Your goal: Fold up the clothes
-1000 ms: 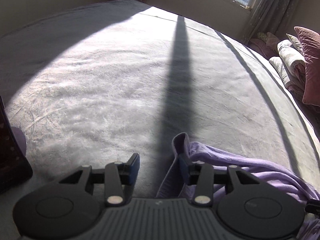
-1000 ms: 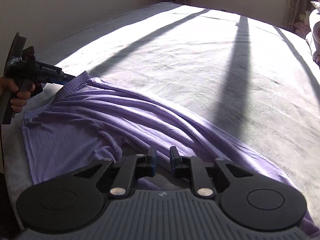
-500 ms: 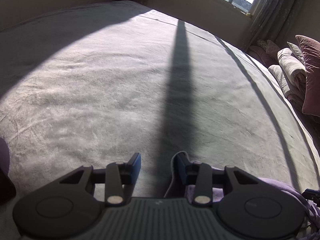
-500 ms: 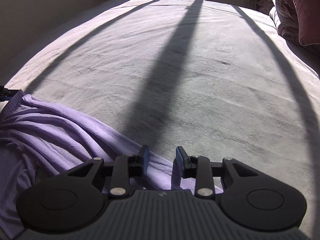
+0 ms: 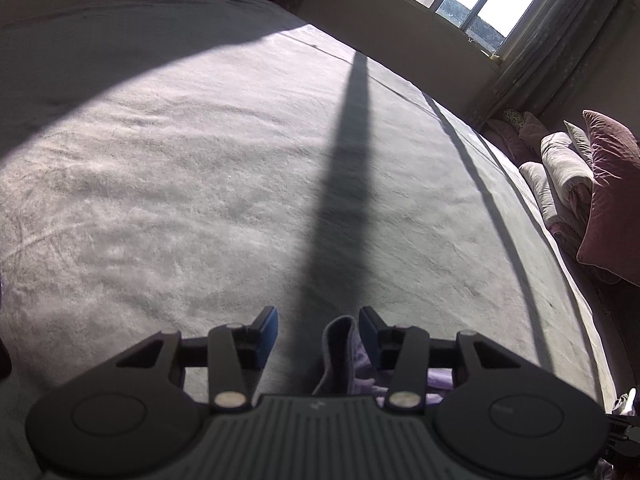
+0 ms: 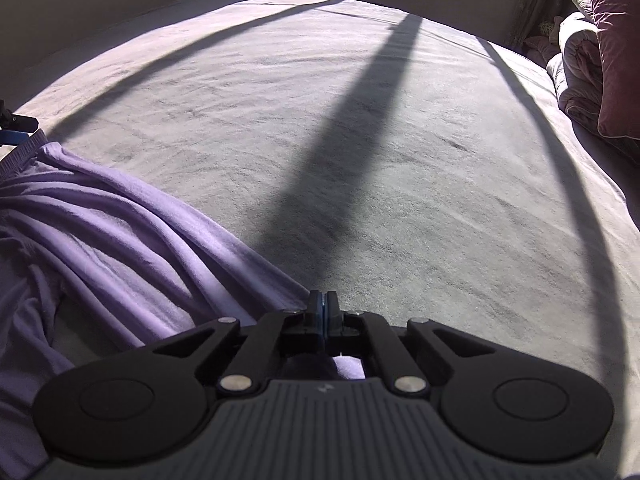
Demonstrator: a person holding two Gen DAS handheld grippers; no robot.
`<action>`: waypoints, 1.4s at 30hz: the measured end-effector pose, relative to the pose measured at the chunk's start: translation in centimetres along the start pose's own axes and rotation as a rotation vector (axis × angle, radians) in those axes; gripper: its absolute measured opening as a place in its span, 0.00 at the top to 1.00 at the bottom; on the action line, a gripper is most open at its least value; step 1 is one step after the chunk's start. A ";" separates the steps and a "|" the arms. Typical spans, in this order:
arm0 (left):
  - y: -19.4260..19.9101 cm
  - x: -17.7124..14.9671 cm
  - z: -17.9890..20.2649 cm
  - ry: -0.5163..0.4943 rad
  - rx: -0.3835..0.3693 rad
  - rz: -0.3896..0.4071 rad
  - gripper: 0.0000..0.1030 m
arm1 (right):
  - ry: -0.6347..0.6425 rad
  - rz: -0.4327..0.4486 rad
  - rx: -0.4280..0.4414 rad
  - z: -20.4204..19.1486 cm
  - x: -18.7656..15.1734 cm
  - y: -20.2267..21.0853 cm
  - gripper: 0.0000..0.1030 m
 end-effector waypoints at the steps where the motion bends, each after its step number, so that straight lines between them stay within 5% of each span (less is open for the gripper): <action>1: -0.3 -0.2 0.3 -0.015 0.002 -0.008 0.59 | 0.000 0.003 -0.009 0.0 0.1 0.1 1.00; 2: -0.3 -0.3 0.5 -0.025 0.000 -0.004 0.64 | 0.001 0.006 -0.018 0.0 0.1 0.1 1.00; 3: -0.3 -0.4 0.7 -0.034 -0.002 0.003 0.88 | 0.004 0.010 -0.029 -0.1 0.2 0.2 1.00; 4: -0.4 -0.5 0.9 -0.044 -0.004 0.009 0.96 | 0.011 0.021 -0.045 -0.2 0.4 0.4 1.00; 11: 1.8 0.7 1.1 -0.092 0.065 0.203 0.97 | 0.092 0.156 -0.184 -0.5 3.4 2.0 1.00; 20: -0.1 0.4 -0.4 -0.118 0.166 0.223 0.96 | 0.100 0.234 -0.338 -0.2 8.6 -2.4 1.00; 31: -1.1 -0.6 -1.0 -0.177 0.233 0.237 0.90 | 0.073 0.172 -0.435 0.6 6.5 -8.5 1.00; 35: -0.2 -0.3 -0.6 -0.188 0.264 0.240 0.79 | -0.058 0.169 -0.346 1.3 7.0 -6.4 0.99; 37: 0.4 -0.2 -0.3 -0.184 0.276 0.239 0.64 | -0.095 0.156 -0.307 1.6 7.0 -5.1 0.94; 42: 2.2 -0.2 1.0 -0.157 0.266 0.192 0.55 | -0.171 0.111 -0.220 2.7 6.2 -1.6 0.87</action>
Point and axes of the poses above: each gripper's, at about its wrist camera, not at the fingertips, and y roughly against the way its jaws point, z to its right, x to its top, the point moved 9 cm from there along -y, roughly the way its jaws point, and after that the axes turned 7 degrees about -y, right-handed, at the moved point
